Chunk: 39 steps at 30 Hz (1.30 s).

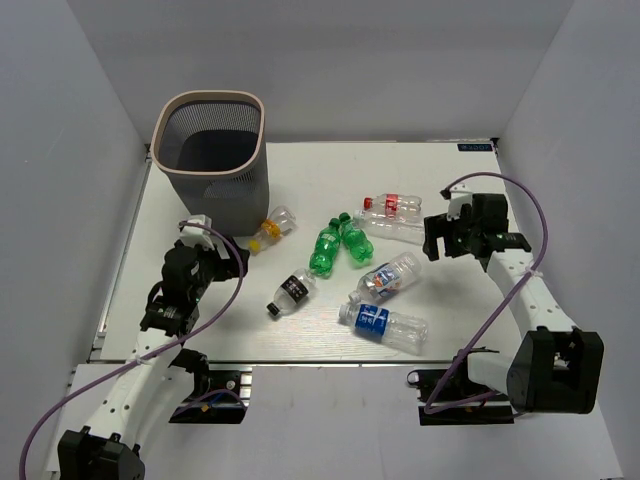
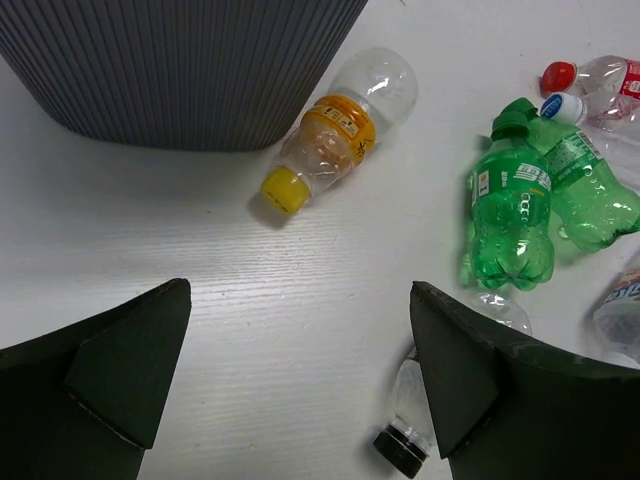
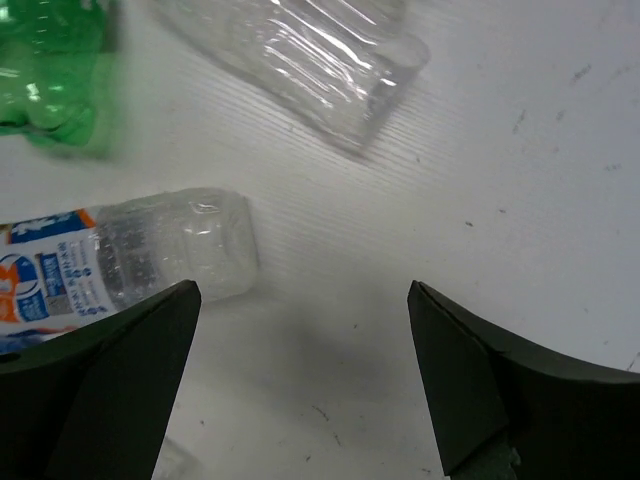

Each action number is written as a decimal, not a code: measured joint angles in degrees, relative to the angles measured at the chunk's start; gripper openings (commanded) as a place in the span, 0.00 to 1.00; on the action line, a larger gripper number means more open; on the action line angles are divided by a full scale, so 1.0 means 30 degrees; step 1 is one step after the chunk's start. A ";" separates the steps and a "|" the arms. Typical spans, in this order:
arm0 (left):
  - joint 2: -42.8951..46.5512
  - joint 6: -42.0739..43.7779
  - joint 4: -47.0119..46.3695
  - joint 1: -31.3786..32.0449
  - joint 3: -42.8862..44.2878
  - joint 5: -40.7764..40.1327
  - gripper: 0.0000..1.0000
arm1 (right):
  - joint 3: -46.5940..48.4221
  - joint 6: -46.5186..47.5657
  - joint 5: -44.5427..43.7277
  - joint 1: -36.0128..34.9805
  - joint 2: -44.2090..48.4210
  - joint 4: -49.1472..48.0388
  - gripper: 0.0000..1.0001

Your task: Put the plastic bottles in the bin

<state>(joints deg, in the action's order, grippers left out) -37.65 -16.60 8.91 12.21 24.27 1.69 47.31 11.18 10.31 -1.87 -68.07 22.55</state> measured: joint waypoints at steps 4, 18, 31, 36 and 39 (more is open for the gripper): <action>-0.0211 -0.0495 0.0466 0.0000 0.0073 0.0131 1.00 | 0.1275 0.3002 0.2324 -0.0007 -0.0102 0.1712 0.90; -0.7679 0.1756 0.1967 0.1246 0.3956 0.5865 0.77 | 0.2586 0.6637 0.7890 -0.0648 -0.0597 0.4408 0.86; -1.5132 0.6885 0.4182 0.5530 1.1322 0.1275 0.99 | 0.2164 0.7366 0.9493 -0.1770 -0.0612 0.4277 0.89; -1.7172 0.7970 0.4481 0.6637 1.2597 -0.2331 0.99 | 0.2011 0.7410 0.9486 -0.1865 -0.0612 0.4211 0.89; -1.8440 0.8480 0.4415 0.7031 1.3478 -0.4233 0.99 | 0.2011 0.7417 0.9486 -0.1909 -0.0612 0.4131 0.89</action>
<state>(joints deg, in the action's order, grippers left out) -92.97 8.84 22.15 33.30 64.71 -11.00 53.34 33.43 38.76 -7.60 -69.91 34.94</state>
